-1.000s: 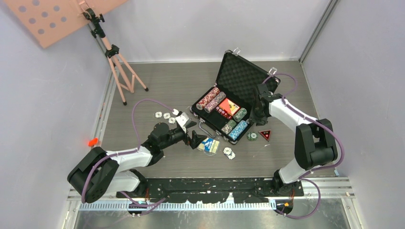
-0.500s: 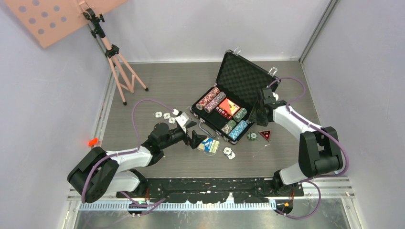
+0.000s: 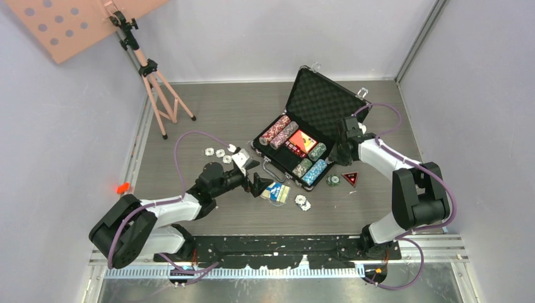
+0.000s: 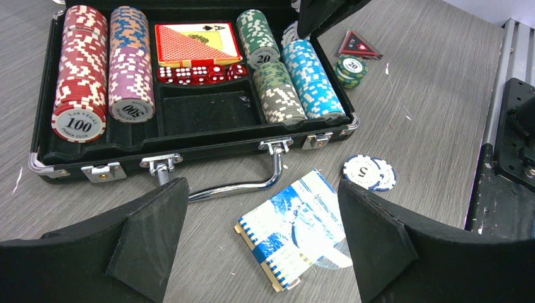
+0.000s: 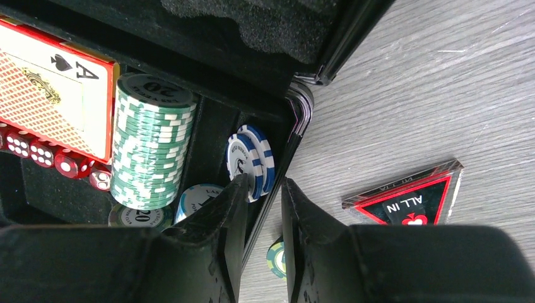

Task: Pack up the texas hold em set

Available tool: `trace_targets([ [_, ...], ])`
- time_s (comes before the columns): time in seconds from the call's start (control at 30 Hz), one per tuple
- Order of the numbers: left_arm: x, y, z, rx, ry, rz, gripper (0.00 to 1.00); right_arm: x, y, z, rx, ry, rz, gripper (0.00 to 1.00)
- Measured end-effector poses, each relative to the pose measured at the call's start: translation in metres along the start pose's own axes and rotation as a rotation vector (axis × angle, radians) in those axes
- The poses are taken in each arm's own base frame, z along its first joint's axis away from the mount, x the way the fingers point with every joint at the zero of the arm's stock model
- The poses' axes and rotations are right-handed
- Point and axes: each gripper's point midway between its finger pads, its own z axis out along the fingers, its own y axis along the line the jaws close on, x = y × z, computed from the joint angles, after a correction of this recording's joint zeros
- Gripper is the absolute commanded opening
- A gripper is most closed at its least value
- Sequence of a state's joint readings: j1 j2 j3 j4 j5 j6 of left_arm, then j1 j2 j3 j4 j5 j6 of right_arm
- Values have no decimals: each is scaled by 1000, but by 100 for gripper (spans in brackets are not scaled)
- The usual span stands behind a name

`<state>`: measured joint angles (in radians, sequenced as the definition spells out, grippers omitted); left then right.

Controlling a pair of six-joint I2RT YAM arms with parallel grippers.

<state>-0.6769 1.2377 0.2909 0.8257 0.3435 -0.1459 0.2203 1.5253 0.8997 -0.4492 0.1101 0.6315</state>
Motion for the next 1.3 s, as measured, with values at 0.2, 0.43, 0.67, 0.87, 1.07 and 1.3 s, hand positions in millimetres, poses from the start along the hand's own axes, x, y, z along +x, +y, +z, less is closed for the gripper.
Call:
trace_targets([
  [0.2, 0, 0, 0, 0, 0, 0, 91, 0, 1, -3, 5, 10, -9, 31],
  [0.43, 0, 0, 0, 0, 0, 0, 91, -4, 8, -7, 7, 17, -56, 32],
  [0.67, 0, 0, 0, 0, 0, 0, 91, -8, 12, -3, 12, 18, -102, 31],
  [0.87, 0, 0, 0, 0, 0, 0, 91, -9, 11, -2, 19, 21, -115, 30],
  [1.07, 0, 0, 0, 0, 0, 1, 91, -10, 12, -1, 20, 31, -134, 30],
  [1.3, 0, 0, 0, 0, 0, 1, 91, -6, 14, -2, -12, 54, -184, 29],
])
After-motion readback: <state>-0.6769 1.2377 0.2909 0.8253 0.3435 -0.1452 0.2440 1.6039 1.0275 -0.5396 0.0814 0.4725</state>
